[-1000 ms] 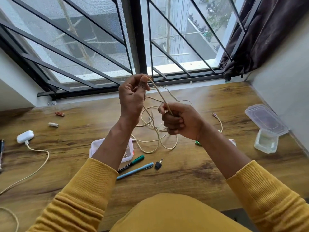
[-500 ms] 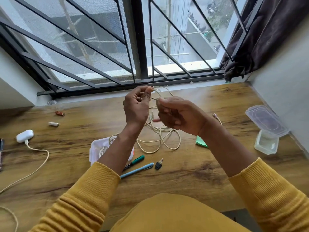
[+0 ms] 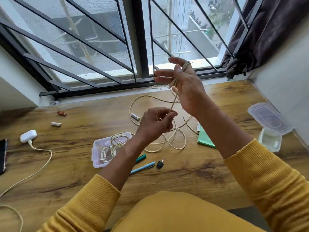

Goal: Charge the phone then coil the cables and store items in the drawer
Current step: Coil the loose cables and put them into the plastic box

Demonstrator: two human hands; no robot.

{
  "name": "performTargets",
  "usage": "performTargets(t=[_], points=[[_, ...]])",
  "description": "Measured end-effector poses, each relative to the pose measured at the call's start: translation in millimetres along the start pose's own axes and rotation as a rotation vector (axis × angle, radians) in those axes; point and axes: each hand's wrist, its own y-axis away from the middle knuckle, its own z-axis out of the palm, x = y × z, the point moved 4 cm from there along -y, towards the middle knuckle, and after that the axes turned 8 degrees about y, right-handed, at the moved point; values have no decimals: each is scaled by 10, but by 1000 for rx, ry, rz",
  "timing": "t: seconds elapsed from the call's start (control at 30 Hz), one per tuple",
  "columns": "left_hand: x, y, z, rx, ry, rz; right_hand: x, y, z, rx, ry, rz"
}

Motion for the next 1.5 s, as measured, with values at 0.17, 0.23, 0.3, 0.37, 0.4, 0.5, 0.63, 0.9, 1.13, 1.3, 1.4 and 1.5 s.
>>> performTargets(t=[0.17,0.23,0.3,0.37,0.4,0.5,0.63,0.9,1.13,1.3,1.4,1.5], points=[[308,-75,-102,50,-41,173,185,-13,-85,33,582,-84],[479,-153,-177,98,-82,223,288,23,-65,22,682,-41],[595,-212,-241,112,-166,250,312,57,-26,-33,644,-19],[615,-262,-309,133,-154,243,280,103,14,-121,584,32],[623,-277,-342,148,-120,233,271,126,16,-168,563,82],[641,-337,-443,164,-4,216,294,201,14,-362,543,252],[617,-353,-480,124,-21,232,293,307,77,-627,296,338],[440,-297,-503,239,-103,280,177,302,68,-658,55,235],[344,-91,-371,383,-297,225,16,178,121,-506,-276,134],[334,1,-229,343,-339,248,107,92,79,-272,-516,182],[329,52,-206,290,-390,243,145,72,-14,-155,-498,142],[383,120,-206,237,-416,253,140,61,-52,-85,-369,86]])
